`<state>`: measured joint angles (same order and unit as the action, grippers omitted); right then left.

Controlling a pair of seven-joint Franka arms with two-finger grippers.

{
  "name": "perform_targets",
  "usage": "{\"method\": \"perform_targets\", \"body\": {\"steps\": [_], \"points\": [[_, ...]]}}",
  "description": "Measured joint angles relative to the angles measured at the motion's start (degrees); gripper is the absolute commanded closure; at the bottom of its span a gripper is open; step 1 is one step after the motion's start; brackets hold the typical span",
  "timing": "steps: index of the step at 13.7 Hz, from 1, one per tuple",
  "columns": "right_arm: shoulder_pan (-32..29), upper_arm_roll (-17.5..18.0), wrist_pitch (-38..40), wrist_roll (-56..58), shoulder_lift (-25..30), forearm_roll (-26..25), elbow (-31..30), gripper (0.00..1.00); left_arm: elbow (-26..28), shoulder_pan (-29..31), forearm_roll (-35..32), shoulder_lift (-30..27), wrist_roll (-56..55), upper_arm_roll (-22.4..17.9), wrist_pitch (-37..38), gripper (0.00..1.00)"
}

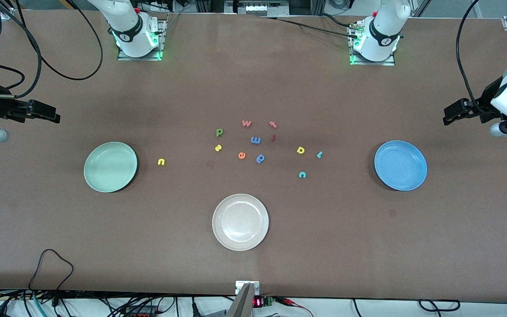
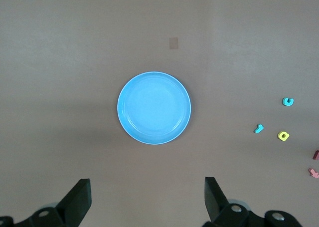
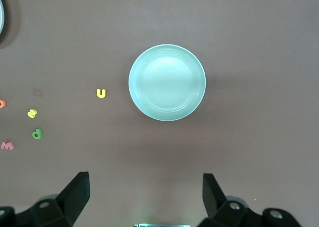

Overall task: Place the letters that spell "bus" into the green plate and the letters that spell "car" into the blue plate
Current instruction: 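Reach the right gripper to yellow u while the left gripper reaches cyan letter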

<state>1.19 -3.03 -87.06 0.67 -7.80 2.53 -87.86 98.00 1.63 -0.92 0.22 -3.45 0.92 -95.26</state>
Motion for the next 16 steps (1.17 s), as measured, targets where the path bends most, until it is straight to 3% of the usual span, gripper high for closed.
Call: {"method": "perform_targets", "body": {"steps": [5, 7, 10, 12, 14, 16], "points": [[0.00, 0.00, 0.00, 0.00, 0.00, 0.00, -0.03, 0.00, 0.56, -0.02, 0.00, -0.11, 0.14, 0.00, 0.29, 0.00], [0.00, 0.00, 0.00, 0.00, -0.04, 0.00, -0.09, 0.00, 1.45, -0.46, 0.02, 1.10, 0.52, 0.15, -0.31, 0.09], [0.05, 0.13, -0.01, 0.08, -1.19, 0.00, -0.15, 0.00, 2.17, -3.49, 0.07, 7.17, 0.52, 2.62, -6.62, 0.18], [0.25, 0.55, -0.07, 0.17, -2.60, 0.00, -0.18, 0.00, 1.86, -7.00, 0.07, 12.54, -0.26, 4.33, -11.75, 0.19], [1.19, 0.97, -0.26, 0.20, -4.21, 0.00, -0.19, 0.00, -0.65, -10.49, 0.07, 18.13, -1.04, 4.78, -14.14, 0.20], [2.92, 1.16, -0.86, 0.18, -5.87, 0.00, -0.22, 0.00, -6.34, -12.45, 0.08, 24.58, -1.27, 4.82, -14.63, 0.31]]}}
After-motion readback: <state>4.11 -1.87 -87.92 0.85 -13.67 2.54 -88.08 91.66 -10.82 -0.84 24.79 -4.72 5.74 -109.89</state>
